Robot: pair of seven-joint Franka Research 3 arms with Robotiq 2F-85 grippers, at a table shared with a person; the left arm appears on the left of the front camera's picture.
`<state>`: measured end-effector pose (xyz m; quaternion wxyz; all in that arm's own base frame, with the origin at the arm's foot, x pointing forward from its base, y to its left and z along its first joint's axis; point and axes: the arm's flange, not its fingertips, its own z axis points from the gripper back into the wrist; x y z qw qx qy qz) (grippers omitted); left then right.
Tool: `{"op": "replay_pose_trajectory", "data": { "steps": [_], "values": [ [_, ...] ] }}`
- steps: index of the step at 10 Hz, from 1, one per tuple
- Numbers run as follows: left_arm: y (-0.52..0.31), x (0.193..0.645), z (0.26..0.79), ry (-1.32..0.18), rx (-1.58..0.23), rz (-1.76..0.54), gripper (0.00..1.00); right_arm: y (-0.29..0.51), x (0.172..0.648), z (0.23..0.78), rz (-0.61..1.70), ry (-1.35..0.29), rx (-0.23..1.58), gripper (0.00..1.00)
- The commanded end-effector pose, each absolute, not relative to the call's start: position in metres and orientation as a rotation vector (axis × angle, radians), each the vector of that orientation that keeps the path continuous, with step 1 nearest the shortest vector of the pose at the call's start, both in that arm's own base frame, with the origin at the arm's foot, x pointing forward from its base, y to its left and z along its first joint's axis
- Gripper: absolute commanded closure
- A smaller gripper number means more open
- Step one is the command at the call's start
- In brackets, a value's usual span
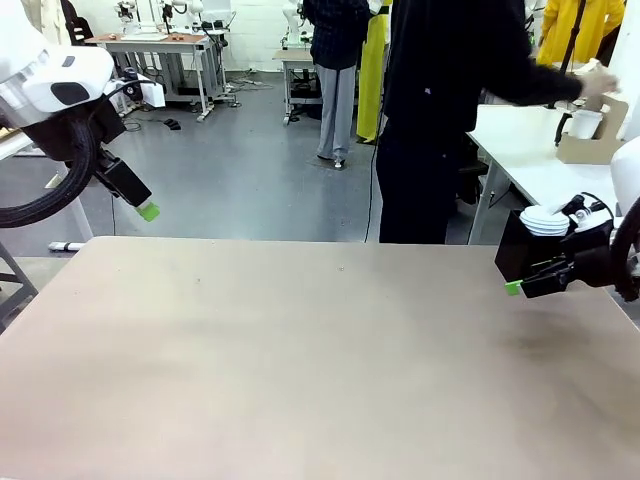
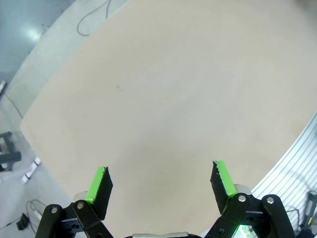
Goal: Pour a drink into a cup and package it in a carrier.
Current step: Insert the held 600 ml Paper Cup into the Cup Carrier.
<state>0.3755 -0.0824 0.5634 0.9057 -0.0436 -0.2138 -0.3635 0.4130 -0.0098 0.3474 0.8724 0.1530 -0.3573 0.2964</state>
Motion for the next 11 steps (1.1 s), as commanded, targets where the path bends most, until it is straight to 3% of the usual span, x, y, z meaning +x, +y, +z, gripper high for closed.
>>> {"op": "replay_pose_trajectory", "data": {
  "steps": [1,11],
  "values": [
    [-0.0816,0.3755,0.5643,-0.444,-0.094,-0.748,0.00,-0.0100,0.4130,0.3479,0.620,-0.747,0.316,0.00],
    [-0.0816,0.3755,0.5643,-0.444,-0.094,-0.748,0.00,-0.0100,0.4130,0.3479,0.620,-0.747,0.316,0.00]
  ]
}}
